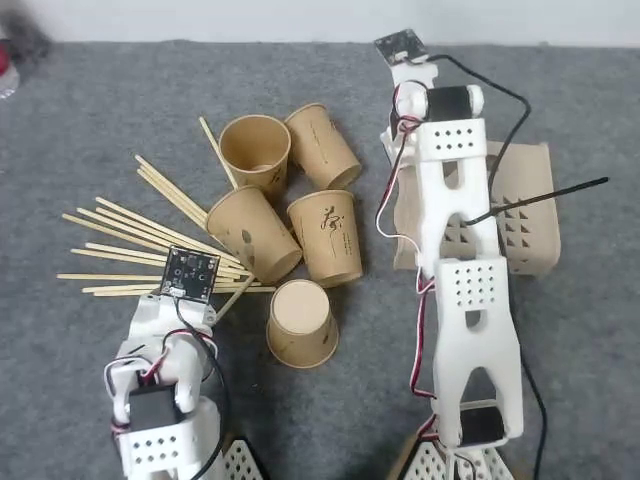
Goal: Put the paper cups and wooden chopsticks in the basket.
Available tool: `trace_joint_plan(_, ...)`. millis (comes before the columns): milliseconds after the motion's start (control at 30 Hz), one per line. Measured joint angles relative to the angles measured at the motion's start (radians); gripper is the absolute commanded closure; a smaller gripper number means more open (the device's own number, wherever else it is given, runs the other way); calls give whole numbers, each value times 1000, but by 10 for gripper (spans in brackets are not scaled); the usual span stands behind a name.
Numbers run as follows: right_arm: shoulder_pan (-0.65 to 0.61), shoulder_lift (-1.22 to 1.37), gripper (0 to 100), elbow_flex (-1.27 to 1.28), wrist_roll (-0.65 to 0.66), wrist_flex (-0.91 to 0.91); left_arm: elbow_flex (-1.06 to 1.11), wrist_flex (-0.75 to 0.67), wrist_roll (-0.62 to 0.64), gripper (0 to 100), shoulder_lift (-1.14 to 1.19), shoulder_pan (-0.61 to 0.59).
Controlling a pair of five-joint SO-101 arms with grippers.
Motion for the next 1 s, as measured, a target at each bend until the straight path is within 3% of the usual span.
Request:
trace_joint_plan(67,-2,23,996,-2,0,0,0,0,0,987,0,0)
trace_joint_plan(133,2,28,963,-2,-2,2,0,0,0,987,0,0)
trace_joint_plan(367,6,18,992,-2,68,8,0,0,0,987,0,0)
trace_joint_plan(567,77,-127,992,14,75,8,0,0,0,987,0,0)
trace_joint_plan(1000,124,-652,991,529,-130,8,0,0,0,987,0,0)
